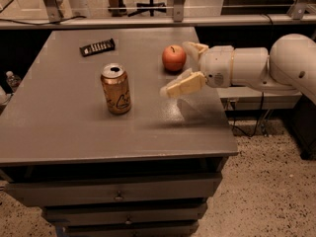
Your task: Place orange can upright
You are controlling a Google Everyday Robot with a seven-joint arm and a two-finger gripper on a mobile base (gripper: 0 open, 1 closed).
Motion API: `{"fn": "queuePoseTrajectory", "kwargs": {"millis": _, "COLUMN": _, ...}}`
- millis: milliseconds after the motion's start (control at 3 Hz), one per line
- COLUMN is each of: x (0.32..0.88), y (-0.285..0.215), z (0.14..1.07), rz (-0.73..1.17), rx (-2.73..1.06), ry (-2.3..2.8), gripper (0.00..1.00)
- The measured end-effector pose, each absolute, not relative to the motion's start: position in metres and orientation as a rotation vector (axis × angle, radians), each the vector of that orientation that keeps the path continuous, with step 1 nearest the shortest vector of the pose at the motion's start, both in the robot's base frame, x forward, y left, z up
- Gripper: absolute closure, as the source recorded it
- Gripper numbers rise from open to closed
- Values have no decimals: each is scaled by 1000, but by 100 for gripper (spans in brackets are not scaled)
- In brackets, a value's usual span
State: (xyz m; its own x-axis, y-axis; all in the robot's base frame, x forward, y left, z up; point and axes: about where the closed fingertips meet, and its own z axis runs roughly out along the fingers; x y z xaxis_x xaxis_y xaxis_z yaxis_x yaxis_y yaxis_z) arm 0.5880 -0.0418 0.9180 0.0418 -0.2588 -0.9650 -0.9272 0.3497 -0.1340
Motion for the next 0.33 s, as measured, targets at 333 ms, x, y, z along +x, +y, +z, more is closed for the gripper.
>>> {"fn": "queuePoseTrajectory", "kwargs": {"millis": 333, "x": 588, "y": -42, "z": 918, "rz": 736, "rx": -1139, "ry": 1472, "gripper": 0}}
